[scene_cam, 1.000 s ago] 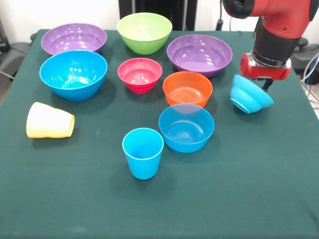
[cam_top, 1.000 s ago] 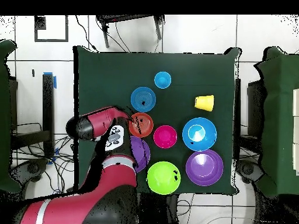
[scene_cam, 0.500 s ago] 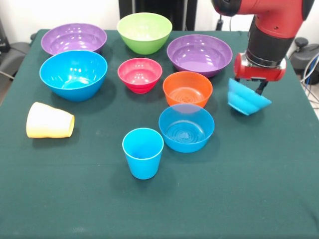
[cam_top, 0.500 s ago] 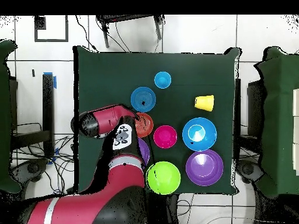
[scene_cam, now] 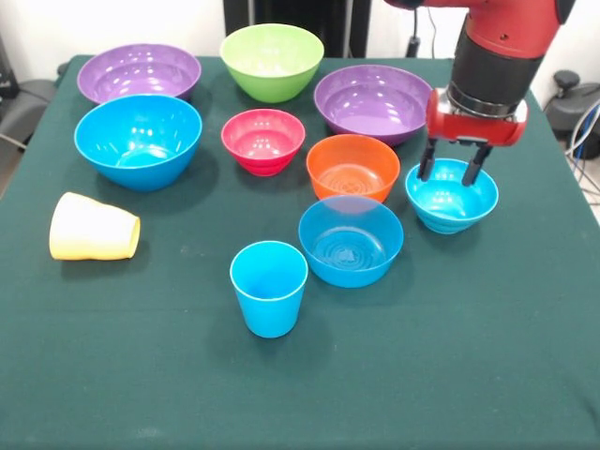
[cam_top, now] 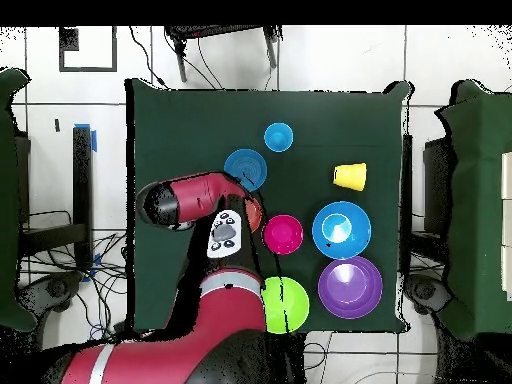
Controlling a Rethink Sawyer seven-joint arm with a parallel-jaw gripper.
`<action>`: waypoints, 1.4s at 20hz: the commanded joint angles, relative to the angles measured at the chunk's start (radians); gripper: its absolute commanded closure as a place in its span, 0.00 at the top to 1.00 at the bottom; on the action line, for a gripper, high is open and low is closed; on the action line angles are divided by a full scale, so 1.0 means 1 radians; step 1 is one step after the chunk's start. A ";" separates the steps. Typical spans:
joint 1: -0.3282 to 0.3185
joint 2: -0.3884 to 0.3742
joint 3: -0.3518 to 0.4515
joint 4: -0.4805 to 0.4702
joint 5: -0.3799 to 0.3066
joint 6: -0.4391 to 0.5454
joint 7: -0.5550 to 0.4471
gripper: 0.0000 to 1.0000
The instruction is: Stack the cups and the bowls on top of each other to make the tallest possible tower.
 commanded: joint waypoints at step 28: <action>0.041 -0.045 0.062 0.021 0.059 0.164 0.073 1.00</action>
